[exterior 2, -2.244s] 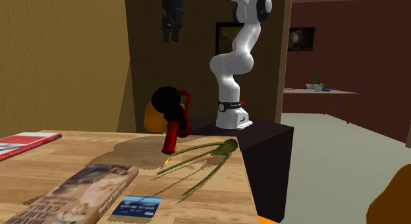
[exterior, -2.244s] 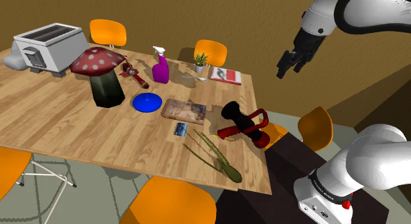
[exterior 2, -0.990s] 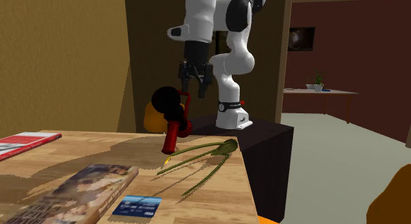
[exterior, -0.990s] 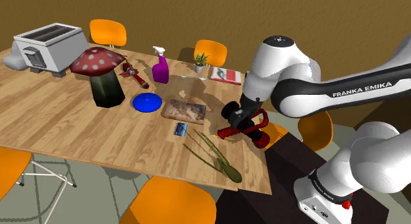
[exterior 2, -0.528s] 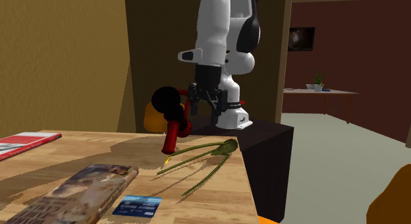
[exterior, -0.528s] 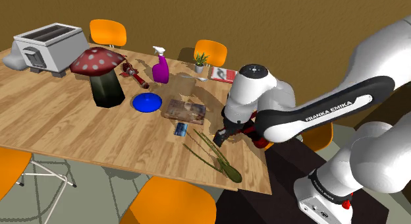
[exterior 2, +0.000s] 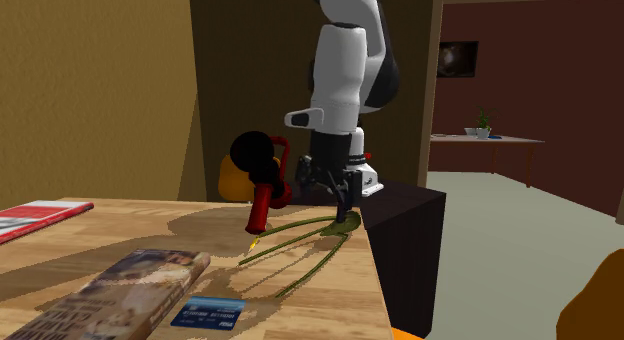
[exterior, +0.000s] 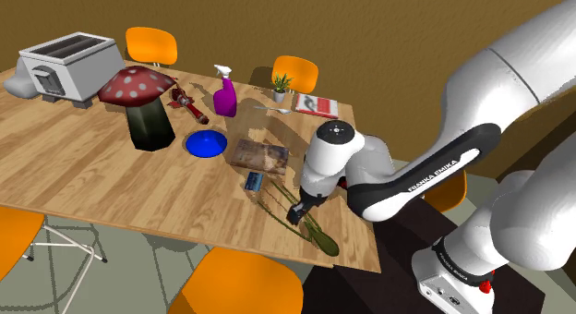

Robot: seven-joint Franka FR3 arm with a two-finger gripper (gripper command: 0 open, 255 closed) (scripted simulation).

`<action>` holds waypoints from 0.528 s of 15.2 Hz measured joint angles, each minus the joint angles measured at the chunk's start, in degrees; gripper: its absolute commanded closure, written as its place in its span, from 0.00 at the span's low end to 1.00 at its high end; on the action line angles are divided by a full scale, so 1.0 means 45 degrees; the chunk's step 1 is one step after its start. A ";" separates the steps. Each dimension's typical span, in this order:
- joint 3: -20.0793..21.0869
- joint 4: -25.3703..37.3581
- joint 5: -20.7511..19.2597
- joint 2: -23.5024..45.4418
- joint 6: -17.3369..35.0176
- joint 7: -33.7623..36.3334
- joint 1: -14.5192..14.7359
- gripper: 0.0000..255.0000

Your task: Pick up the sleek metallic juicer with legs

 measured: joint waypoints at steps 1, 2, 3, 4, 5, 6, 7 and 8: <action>-0.0036 -0.0014 -0.0265 0.0199 0.0171 0.0211 -0.0002 0.00; -0.0096 0.0076 -0.0606 0.0491 0.0312 0.0473 0.0004 0.00; -0.0163 0.0036 -0.0957 0.0728 0.0530 0.0778 0.0038 0.00; -0.0217 0.0036 -0.1128 0.0847 0.0624 0.0884 0.0039 0.00; -0.0243 0.0066 -0.1228 0.0928 0.0658 0.0964 0.0052 1.00; -0.0257 0.0082 -0.1288 0.0974 0.0681 0.1014 0.0062 1.00; -0.0264 0.0092 -0.1320 0.1000 0.0691 0.1042 0.0069 1.00; -0.0268 0.0098 -0.1336 0.1013 0.0696 0.1056 0.0071 1.00</action>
